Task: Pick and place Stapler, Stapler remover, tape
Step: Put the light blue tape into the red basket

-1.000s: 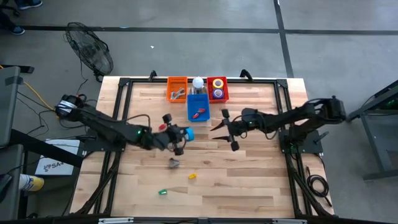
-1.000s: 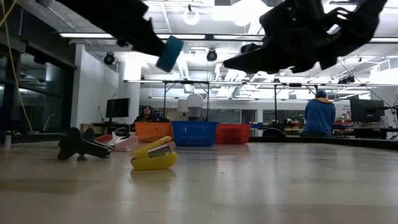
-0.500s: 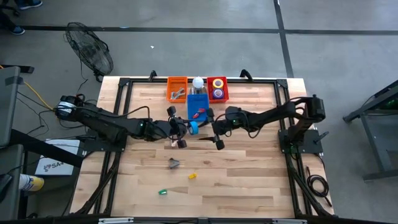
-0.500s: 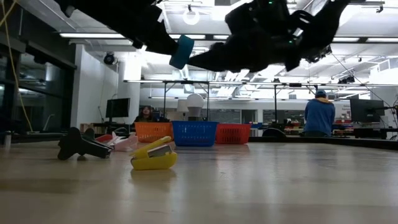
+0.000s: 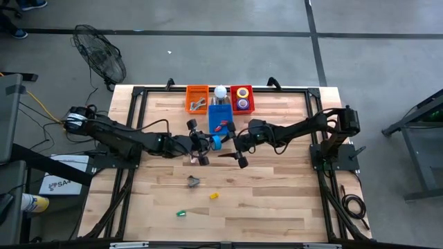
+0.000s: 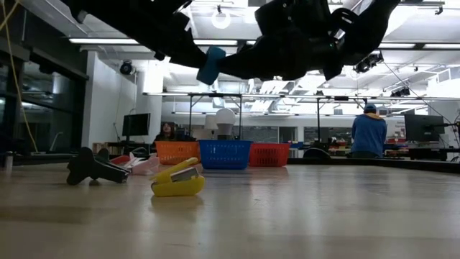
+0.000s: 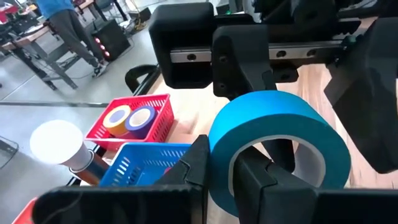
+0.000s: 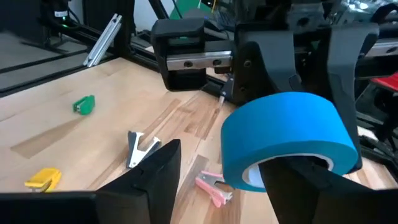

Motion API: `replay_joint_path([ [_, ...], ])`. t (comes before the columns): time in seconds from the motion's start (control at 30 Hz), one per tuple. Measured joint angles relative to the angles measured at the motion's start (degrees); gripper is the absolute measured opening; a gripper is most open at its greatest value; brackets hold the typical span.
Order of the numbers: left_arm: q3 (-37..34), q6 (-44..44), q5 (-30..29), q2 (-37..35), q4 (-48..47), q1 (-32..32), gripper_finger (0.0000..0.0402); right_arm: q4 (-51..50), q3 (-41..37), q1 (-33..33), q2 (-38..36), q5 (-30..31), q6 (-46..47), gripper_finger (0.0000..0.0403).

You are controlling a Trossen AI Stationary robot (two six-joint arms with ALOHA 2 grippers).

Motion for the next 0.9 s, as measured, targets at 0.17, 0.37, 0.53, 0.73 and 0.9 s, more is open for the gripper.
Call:
replay_joint_path([
  [0.17,0.0,0.7,0.2,0.2,2.1,0.0,0.0035,1.8,-0.1,0.0,0.0,-2.0,0.2,0.017],
  [0.37,0.0,2.5,0.5,0.3,4.4,0.0,0.0035,3.5,-0.1,0.0,0.0,-2.9,0.4,0.0126],
  [0.53,0.0,3.0,1.3,0.3,5.6,0.0,0.0035,4.2,0.0,0.0,0.0,-3.6,0.3,0.0101],
  [0.73,0.0,3.1,1.8,0.3,5.5,0.0,0.0035,4.0,0.0,0.0,0.0,-3.9,1.3,0.005],
  [0.9,0.0,2.9,2.3,0.4,5.4,0.0,0.0085,2.6,0.2,-0.1,-0.1,-3.2,1.7,0.0033],
])
